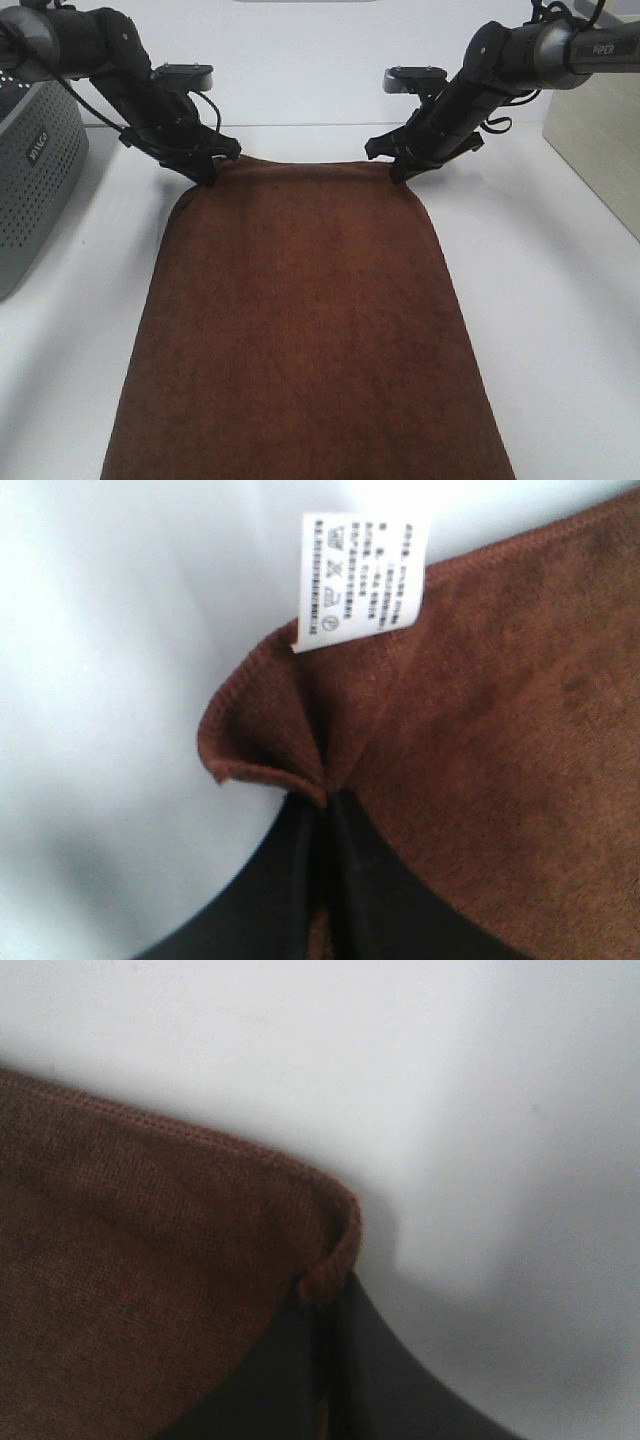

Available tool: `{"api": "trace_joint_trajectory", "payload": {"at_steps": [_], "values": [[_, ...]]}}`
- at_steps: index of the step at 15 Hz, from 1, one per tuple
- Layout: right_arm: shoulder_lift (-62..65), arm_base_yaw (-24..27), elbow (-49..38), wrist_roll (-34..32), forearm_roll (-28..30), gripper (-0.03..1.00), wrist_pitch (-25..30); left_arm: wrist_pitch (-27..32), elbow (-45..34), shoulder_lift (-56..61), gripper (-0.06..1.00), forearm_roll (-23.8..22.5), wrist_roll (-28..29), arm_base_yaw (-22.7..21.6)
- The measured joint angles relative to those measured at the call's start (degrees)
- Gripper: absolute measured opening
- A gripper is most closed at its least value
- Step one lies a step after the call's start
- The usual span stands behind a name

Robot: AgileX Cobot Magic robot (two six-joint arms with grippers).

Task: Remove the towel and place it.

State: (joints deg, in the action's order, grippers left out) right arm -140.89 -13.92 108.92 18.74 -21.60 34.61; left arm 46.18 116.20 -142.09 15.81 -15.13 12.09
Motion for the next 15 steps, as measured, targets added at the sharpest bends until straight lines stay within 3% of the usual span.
{"api": "trace_joint_trajectory", "payload": {"at_steps": [8,15], "values": [[0.2,0.0,5.7,0.6,1.1,0.01,-12.5,-17.3,2.5,-0.2,0.01,-0.1,-1.5,0.2],[0.2,0.0,5.7,1.1,1.1,0.01,-19.8,-23.9,3.5,-0.4,0.01,-0.1,-5.6,0.6]]}}
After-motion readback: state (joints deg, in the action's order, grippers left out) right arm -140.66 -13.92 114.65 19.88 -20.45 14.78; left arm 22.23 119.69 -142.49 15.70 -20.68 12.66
